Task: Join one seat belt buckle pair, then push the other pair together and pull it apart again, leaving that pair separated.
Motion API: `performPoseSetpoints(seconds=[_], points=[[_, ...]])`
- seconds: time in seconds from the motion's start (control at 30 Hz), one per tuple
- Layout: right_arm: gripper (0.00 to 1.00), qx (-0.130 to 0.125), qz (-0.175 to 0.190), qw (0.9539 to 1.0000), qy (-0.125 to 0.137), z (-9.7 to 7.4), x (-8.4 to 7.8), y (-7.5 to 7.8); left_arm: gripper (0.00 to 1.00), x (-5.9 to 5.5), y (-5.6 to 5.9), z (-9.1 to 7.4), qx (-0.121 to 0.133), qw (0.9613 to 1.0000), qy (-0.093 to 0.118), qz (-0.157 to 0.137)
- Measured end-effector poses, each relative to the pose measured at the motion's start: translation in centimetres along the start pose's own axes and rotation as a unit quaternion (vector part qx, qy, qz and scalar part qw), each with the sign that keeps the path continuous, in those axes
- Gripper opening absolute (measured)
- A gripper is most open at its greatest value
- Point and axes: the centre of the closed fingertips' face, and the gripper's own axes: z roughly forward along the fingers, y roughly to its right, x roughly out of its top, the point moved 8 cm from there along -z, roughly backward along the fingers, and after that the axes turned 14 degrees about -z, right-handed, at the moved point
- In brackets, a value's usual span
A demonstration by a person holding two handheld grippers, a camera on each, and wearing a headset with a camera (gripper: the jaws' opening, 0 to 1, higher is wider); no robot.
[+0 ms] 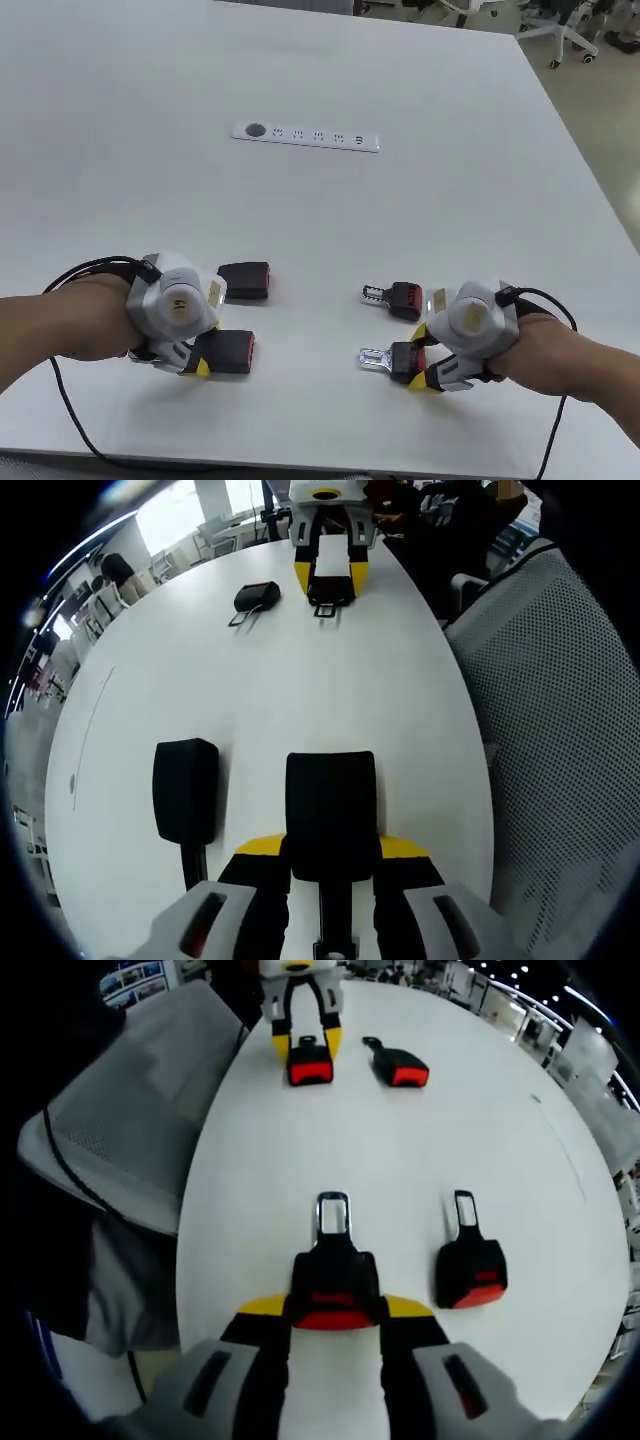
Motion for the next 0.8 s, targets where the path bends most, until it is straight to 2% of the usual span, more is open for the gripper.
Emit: performPoseSetpoints(seconds=[0.3, 0.57, 0.8], points=[[0.35, 0.004, -0.021, 0.9996, 0.018, 1.5, 3.6, -0.1, 0.32, 0.1, 0.0, 0.0, 0.002, 1.0, -0.004, 0.002], [0.35, -0.002, -0.014, 0.9996, 0.025, 2.0, 4.5, 0.0, 0.32, 0.2, 0.0, 0.0, -0.002, 0.9999, -0.009, 0.009], [0.35, -0.006, -0.012, 0.9992, 0.039, 3.0, 6.8, 0.1, 0.32, 0.2, 0.0, 0.0, -0.002, 0.9999, -0.01, 0.008]])
